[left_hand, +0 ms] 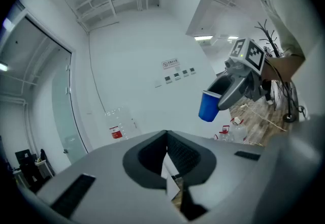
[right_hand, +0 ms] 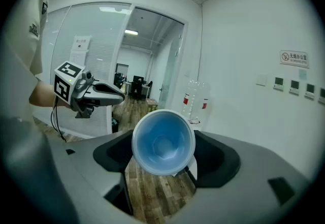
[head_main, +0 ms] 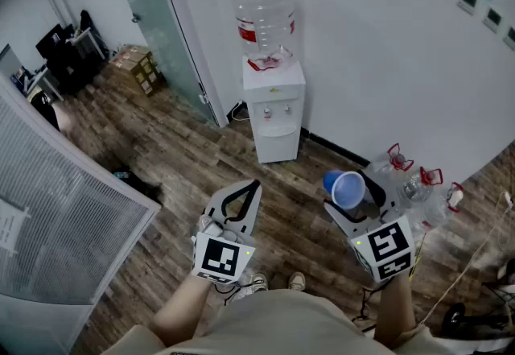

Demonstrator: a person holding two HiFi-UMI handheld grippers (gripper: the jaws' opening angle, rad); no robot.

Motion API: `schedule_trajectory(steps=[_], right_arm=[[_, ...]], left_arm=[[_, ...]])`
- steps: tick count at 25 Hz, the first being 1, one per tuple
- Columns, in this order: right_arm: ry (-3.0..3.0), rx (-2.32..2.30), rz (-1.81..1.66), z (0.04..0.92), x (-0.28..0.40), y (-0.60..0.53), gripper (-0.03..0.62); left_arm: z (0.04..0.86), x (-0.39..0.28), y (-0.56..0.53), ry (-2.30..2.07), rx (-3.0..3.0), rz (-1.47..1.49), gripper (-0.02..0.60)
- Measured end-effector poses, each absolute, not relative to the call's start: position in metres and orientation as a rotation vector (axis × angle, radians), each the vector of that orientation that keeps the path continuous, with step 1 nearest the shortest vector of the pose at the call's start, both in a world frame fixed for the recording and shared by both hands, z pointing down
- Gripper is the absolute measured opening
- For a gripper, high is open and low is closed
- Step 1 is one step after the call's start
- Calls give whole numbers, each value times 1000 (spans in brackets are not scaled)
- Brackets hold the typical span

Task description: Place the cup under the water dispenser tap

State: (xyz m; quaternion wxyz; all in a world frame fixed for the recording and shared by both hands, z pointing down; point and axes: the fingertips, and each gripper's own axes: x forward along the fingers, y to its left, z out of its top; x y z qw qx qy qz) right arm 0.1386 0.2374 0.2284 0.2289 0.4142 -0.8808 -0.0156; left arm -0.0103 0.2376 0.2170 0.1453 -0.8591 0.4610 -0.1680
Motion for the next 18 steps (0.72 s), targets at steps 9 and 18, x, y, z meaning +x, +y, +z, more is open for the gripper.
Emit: schedule_trajectory(steps=[9, 18], right_arm=[[-2389, 1116, -23, 239, 155, 233, 367], [-2375, 1063, -21, 251, 178, 236, 368]], left_arm=[[219, -5, 234, 1357, -2474, -486, 6], [224, 16, 234, 1398, -2471, -505, 6]])
